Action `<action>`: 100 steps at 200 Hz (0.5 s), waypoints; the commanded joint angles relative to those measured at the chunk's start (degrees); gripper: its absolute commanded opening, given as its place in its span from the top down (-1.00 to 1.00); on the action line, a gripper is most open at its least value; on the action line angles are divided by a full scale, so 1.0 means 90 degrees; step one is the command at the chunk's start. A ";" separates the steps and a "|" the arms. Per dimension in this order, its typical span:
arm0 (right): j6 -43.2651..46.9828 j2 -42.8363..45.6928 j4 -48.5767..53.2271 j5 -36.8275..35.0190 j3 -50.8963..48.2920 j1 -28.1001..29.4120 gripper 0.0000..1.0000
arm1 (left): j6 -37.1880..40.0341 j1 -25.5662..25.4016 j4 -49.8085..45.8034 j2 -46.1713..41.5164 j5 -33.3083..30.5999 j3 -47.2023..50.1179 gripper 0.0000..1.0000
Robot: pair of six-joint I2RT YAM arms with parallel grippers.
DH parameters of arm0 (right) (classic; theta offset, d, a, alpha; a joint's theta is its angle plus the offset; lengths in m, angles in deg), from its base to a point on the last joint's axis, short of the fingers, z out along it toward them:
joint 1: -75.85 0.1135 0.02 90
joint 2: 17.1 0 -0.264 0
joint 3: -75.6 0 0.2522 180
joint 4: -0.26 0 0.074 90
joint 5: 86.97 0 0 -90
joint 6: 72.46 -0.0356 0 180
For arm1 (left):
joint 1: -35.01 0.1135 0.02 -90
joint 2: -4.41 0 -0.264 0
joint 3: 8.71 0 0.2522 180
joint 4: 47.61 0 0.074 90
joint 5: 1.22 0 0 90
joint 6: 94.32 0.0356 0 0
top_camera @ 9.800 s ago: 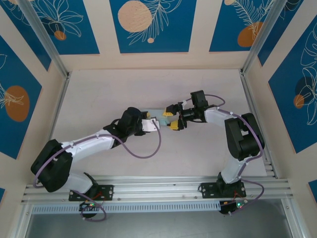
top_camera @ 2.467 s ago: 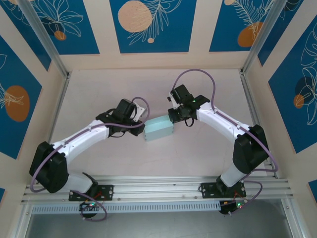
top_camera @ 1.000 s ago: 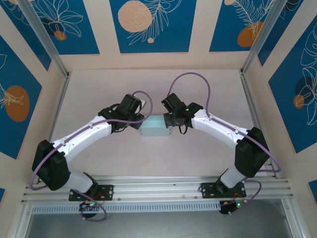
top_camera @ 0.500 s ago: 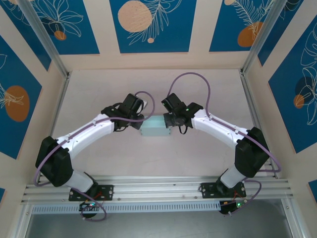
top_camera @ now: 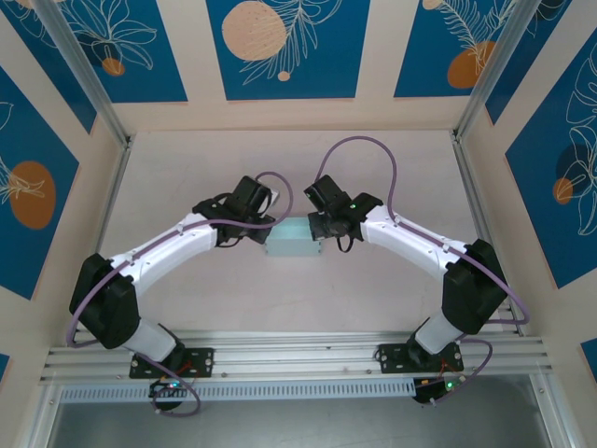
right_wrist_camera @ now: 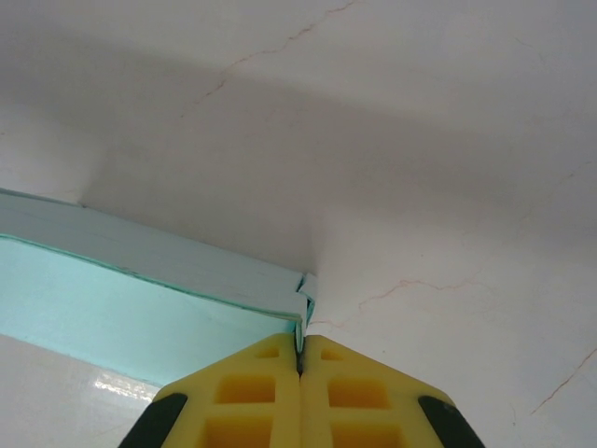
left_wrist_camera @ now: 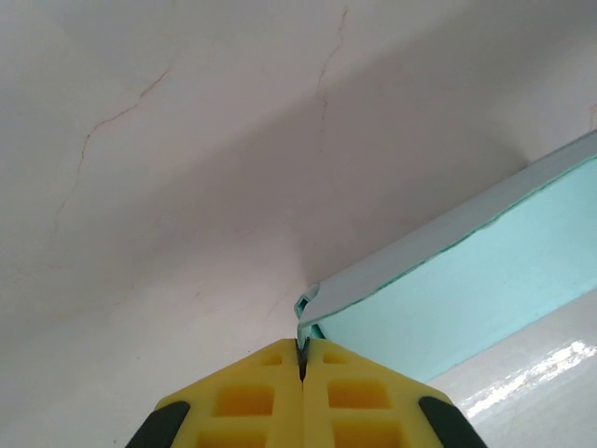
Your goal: Fold the paper box
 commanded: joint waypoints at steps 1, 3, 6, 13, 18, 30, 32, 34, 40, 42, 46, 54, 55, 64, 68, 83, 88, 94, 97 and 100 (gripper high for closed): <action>-0.0220 0.0058 -0.0209 0.0135 0.0102 0.0011 1.00 | -0.0249 0.0013 0.0492 -0.0102 0.0536 0.0169 1.00; -0.0236 0.0053 -0.0215 0.0135 0.0101 0.0006 1.00 | -0.0275 0.0013 0.0540 -0.0108 0.0559 0.0190 1.00; -0.0259 0.0051 -0.0232 0.0137 0.0101 0.0004 1.00 | -0.0306 0.0013 0.0598 -0.0125 0.0587 0.0217 1.00; -0.0308 0.0037 -0.0255 0.0153 0.0110 0.0004 1.00 | -0.0374 0.0012 0.0708 -0.0143 0.0646 0.0276 1.00; -0.0337 0.0021 -0.0267 0.0163 0.0118 0.0004 1.00 | -0.0407 0.0012 0.0762 -0.0140 0.0678 0.0298 1.00; -0.0433 -0.0024 -0.0275 0.0160 0.0161 0.0004 1.00 | -0.0460 0.0010 0.0795 -0.0102 0.0755 0.0312 1.00; -0.0446 -0.0031 -0.0267 0.0163 0.0172 0.0004 1.00 | -0.0471 0.0012 0.0799 -0.0093 0.0761 0.0311 1.00; -0.0451 -0.0045 -0.0266 0.0164 0.0182 0.0004 1.00 | -0.0491 0.0008 0.0800 -0.0083 0.0769 0.0316 1.00; -0.0495 -0.0061 -0.0255 0.0179 0.0213 0.0004 1.00 | -0.0502 0.0005 0.0813 -0.0055 0.0789 0.0329 1.00; -0.0513 -0.0072 -0.0255 0.0177 0.0224 0.0001 1.00 | -0.0506 -0.0004 0.0816 -0.0047 0.0803 0.0330 1.00; -0.0550 -0.0084 -0.0255 0.0180 0.0240 0.0016 1.00 | -0.0511 -0.0005 0.0828 -0.0037 0.0827 0.0338 1.00; -0.0603 -0.0104 -0.0260 0.0186 0.0265 0.0014 1.00 | -0.0540 -0.0007 0.0865 -0.0022 0.0850 0.0373 1.00; -0.0616 -0.0105 -0.0263 0.0194 0.0266 0.0014 1.00 | -0.0545 -0.0007 0.0872 -0.0027 0.0850 0.0376 1.00; -0.0667 -0.0120 -0.0279 0.0214 0.0284 0.0014 1.00 | -0.0578 -0.0016 0.0956 -0.0054 0.0860 0.0443 1.00; -0.0684 -0.0124 -0.0298 0.0224 0.0287 0.0023 1.00 | -0.0589 -0.0017 0.1006 -0.0074 0.0860 0.0479 1.00; -0.0760 -0.0117 -0.0369 0.0241 0.0297 0.0042 1.00 | -0.0623 -0.0026 0.1149 -0.0155 0.0850 0.0578 1.00; -0.0770 -0.0117 -0.0403 0.0252 0.0306 0.0048 1.00 | -0.0637 -0.0040 0.1194 -0.0188 0.0836 0.0609 1.00; -0.0794 -0.0114 -0.0438 0.0270 0.0306 0.0053 1.00 | -0.0651 -0.0045 0.1250 -0.0226 0.0808 0.0648 1.00; -0.0803 -0.0115 -0.0458 0.0278 0.0306 0.0058 1.00 | -0.0656 -0.0051 0.1280 -0.0247 0.0798 0.0660 1.00; -0.0816 -0.0115 -0.0487 0.0289 0.0306 0.0062 1.00 | -0.0665 -0.0046 0.1316 -0.0271 0.0785 0.0675 1.00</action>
